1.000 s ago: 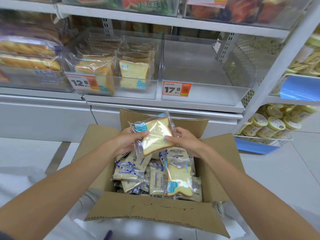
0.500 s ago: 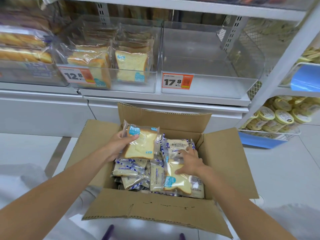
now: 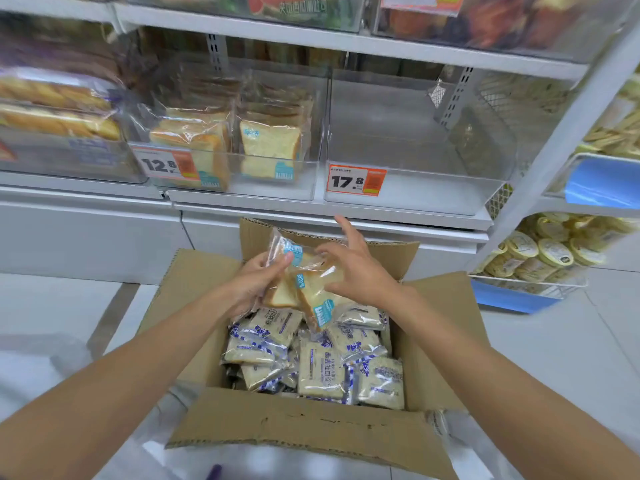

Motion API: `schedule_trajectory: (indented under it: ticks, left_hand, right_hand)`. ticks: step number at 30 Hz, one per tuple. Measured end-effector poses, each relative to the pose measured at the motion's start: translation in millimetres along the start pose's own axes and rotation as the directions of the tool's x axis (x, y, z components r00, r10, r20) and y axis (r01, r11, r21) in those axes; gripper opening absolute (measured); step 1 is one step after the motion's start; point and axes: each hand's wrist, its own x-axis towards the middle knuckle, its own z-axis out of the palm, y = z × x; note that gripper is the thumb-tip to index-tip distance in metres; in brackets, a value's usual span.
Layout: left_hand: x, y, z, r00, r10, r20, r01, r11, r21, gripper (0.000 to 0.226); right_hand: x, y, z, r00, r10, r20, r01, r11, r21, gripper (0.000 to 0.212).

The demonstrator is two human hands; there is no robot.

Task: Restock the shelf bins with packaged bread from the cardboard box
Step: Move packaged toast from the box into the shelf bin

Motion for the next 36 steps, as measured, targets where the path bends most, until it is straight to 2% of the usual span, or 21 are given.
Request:
schedule_trajectory:
  ticks: [2, 5, 7, 9, 11, 12, 14, 15, 17, 19, 22, 25, 28, 29, 31, 33, 35, 36]
  left_hand:
    - [-4.1, 10.9, 3.4, 0.999, 0.039, 0.022, -0.04, 0.997, 0.066, 0.077]
    - [-4.4, 17.8, -3.9, 0.999, 0.033, 0.016, -0.034, 0.991, 0.131, 0.095]
    - [-7.4, 19.5, -2.2, 0.999, 0.027, 0.027, -0.031, 0.988, 0.153, 0.085]
    - [-9.4, 18.4, 0.3, 0.999, 0.04, 0.017, -0.042, 0.993, 0.106, 0.064]
    - [-10.0, 19.2, -0.3, 0.999, 0.025, 0.044, -0.026, 1.0, 0.01, 0.051]
    - [-11.2, 21.8, -1.6, 0.995, 0.003, 0.097, 0.001, 0.999, -0.045, 0.051]
    - [-11.1, 25.1, -7.8, 0.973, -0.002, 0.232, 0.035, 0.99, -0.138, 0.074]
    - [-10.6, 26.5, -10.6, 0.958, 0.022, 0.287, 0.035, 0.98, -0.194, 0.086]
    - [-7.7, 28.3, -15.7, 0.934, 0.085, 0.346, 0.022, 0.956, -0.294, 0.094]
    - [-5.8, 29.6, -18.7, 0.919, 0.136, 0.37, -0.037, 0.965, -0.261, 0.089]
    - [-6.7, 32.9, -22.8, 0.908, 0.151, 0.392, -0.108, 0.986, -0.128, 0.074]
    - [-11.6, 38.4, -26.7, 0.902, 0.102, 0.42, -0.163, 0.98, 0.112, 0.082]
    - [-17.6, 43.2, -24.5, 0.878, -0.032, 0.477, -0.155, 0.925, 0.347, 0.108]
    - [-18.5, 45.2, -21.1, 0.871, -0.077, 0.486, -0.13, 0.917, 0.377, 0.109]
    - [-21.1, 50.0, -10.7, 0.881, -0.105, 0.461, -0.113, 0.9, 0.42, 0.094]
    - [-22.7, 54.2, 1.1, 0.906, -0.093, 0.414, -0.148, 0.845, 0.514, 0.089]
    - [-22.3, 58.8, 11.5, 0.92, -0.073, 0.386, -0.198, 0.762, 0.617, 0.084]
    - [-20.8, 61.9, 15.8, 0.92, -0.069, 0.386, -0.225, 0.714, 0.663, 0.072]
  right_hand:
    - [6.9, -8.0, -3.6, 0.999, -0.033, -0.017, 0.033, 0.999, -0.01, 0.088]
    - [4.7, -7.4, -7.0, 0.994, 0.044, -0.104, -0.033, 0.994, 0.102, 0.114]
    - [1.6, -4.7, -7.7, 0.977, 0.151, -0.149, -0.123, 0.976, 0.181, 0.126]
    - [-1.1, -0.3, -8.9, 0.95, 0.297, -0.098, -0.256, 0.919, 0.3, 0.13]
    - [-4.8, 4.7, -11.6, 0.938, 0.344, 0.05, -0.331, 0.84, 0.43, 0.118]
    - [-6.5, 7.9, -11.6, 0.94, 0.317, 0.124, -0.336, 0.803, 0.493, 0.104]
    - [-9.2, 11.7, -9.5, 0.946, 0.268, 0.184, -0.325, 0.744, 0.584, 0.075]
    - [-9.3, 13.1, -7.5, 0.948, 0.264, 0.176, -0.315, 0.718, 0.621, 0.068]
    - [-6.8, 16.7, -3.2, 0.95, 0.275, 0.147, -0.299, 0.669, 0.681, 0.068]
    - [-4.7, 18.3, -1.2, 0.953, 0.277, 0.127, -0.284, 0.657, 0.699, 0.071]
    - [-3.4, 19.8, 1.2, 0.965, 0.239, 0.105, -0.249, 0.727, 0.64, 0.072]
    - [-3.5, 18.0, 2.1, 0.976, 0.218, 0.021, -0.191, 0.802, 0.566, 0.071]
    - [-5.9, 16.7, 0.3, 0.979, 0.178, -0.095, -0.153, 0.962, 0.228, 0.08]
    - [-7.6, 17.9, -0.2, 0.982, 0.131, -0.14, -0.118, 0.989, 0.092, 0.082]
    - [-11.3, 21.0, -0.4, 0.979, 0.008, -0.204, -0.041, 0.987, -0.157, 0.082]
    - [-12.2, 23.1, -0.8, 0.972, -0.104, -0.213, 0.022, 0.934, -0.357, 0.085]
    - [-12.1, 21.6, -2.7, 0.955, -0.214, -0.205, 0.091, 0.87, -0.484, 0.096]
    - [-11.9, 19.8, -4.5, 0.945, -0.259, -0.2, 0.12, 0.843, -0.525, 0.101]
